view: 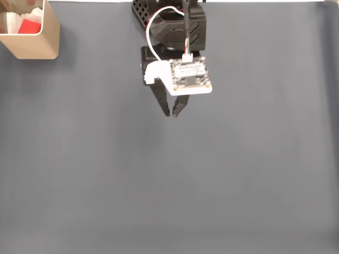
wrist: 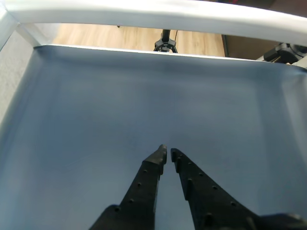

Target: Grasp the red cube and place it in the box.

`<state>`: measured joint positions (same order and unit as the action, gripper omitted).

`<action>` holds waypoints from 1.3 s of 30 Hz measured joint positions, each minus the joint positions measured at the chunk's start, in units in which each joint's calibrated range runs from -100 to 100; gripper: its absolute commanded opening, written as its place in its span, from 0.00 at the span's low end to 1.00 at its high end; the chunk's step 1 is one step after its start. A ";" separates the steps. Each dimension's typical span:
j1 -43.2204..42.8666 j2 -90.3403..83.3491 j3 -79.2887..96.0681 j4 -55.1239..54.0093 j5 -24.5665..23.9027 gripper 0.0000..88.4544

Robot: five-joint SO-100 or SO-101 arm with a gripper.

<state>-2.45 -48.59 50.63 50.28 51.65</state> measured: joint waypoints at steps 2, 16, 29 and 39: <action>-0.22 -2.43 3.53 -0.88 0.10 0.00; -0.52 -21.45 25.86 -2.86 -1.90 0.00; 1.26 -37.60 42.41 -2.70 -2.20 0.00; 1.78 -50.02 48.37 6.92 -2.59 0.00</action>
<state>-0.67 -98.61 99.01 57.20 49.06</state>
